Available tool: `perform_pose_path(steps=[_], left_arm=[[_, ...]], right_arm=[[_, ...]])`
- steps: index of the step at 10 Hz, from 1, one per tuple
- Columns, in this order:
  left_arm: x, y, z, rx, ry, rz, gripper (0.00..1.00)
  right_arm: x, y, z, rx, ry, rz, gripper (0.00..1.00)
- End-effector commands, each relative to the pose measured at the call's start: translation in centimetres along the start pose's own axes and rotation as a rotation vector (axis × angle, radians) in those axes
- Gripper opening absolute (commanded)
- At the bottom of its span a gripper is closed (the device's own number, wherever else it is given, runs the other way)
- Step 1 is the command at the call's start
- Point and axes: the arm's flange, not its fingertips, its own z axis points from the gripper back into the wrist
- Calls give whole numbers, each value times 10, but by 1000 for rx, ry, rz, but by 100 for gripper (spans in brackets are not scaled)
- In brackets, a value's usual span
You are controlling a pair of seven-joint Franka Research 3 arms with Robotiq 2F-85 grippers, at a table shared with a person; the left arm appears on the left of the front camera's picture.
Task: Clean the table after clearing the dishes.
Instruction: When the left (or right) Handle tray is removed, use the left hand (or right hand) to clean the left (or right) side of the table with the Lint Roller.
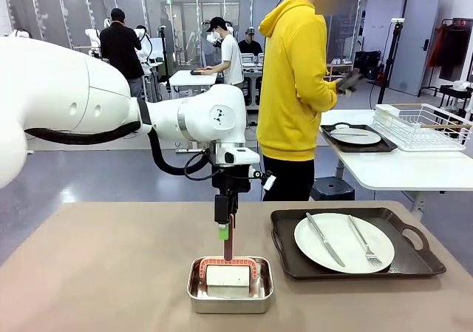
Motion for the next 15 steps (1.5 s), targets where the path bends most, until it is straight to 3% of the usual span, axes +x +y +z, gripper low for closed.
perform_pose_path(steps=[1, 6, 15], left_arm=[[2, -4, -1, -32, -39, 14, 100], [1, -3, -4, -47, -6, 37, 100], [-2, -10, -6, -43, -19, 55, 11]], right_arm=[[-1, 4, 1, 7, 1, 7, 100], [-1, 4, 1, 7, 1, 7, 100], [-1, 4, 1, 7, 1, 7, 100]])
